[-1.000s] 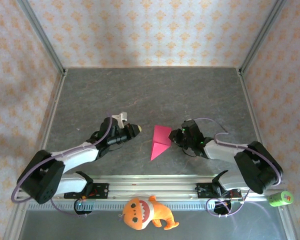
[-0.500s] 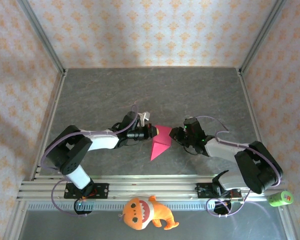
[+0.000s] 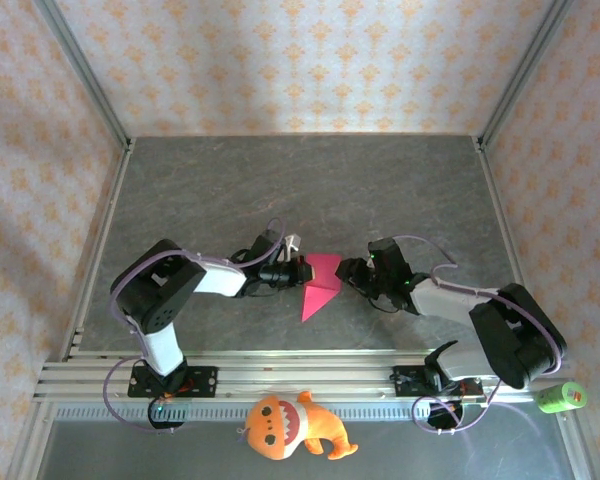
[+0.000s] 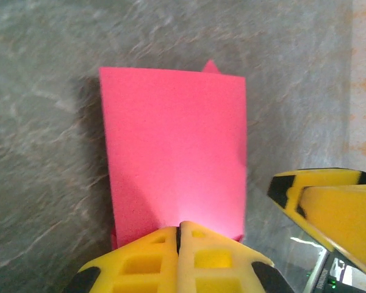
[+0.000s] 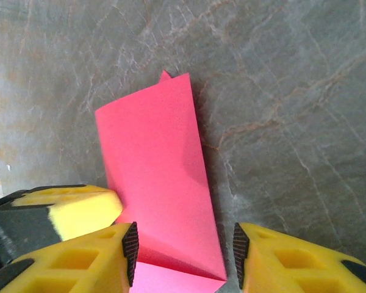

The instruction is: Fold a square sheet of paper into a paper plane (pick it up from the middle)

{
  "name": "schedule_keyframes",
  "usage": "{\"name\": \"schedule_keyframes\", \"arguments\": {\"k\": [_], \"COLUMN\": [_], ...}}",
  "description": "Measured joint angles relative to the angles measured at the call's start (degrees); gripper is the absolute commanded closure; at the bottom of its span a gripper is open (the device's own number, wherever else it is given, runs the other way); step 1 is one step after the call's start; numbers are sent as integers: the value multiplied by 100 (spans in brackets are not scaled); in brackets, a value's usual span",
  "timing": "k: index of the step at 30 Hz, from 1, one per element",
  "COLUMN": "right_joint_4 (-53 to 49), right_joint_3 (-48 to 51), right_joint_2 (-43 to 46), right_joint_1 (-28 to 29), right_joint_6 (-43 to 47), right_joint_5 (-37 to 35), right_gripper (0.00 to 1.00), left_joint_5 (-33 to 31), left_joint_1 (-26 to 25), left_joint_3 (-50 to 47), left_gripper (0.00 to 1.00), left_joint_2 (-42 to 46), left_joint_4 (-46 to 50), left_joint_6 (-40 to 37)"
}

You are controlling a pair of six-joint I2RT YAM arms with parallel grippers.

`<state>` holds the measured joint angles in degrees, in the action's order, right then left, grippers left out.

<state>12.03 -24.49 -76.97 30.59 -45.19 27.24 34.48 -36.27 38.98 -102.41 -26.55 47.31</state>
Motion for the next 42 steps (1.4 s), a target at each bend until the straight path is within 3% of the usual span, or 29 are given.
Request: {"name": "schedule_keyframes", "arguments": {"k": [14, 23, 32, 42], "right_joint_4": [437, 699, 835, 999], "right_joint_3": [98, -55, -352, -546], "right_joint_2": [-260, -699, -1029, -1541], "right_joint_1": [-2, -26, -236, -461], "right_joint_6": [-151, -85, 345, 815], "right_joint_5": [520, 894, 1333, 1939], "right_gripper": [53, 58, 72, 72], "left_joint_5": [238, 286, 302, 306], "left_joint_1": [92, 114, 118, 120], "left_joint_3": [-470, -496, -496, -496], "left_gripper": [100, 100, 100, 100], "left_joint_2": [-199, -232, -232, -232], "left_joint_4": [-1217, -1322, -1320, -1320], "left_joint_6": [328, 361, 352, 330]}}
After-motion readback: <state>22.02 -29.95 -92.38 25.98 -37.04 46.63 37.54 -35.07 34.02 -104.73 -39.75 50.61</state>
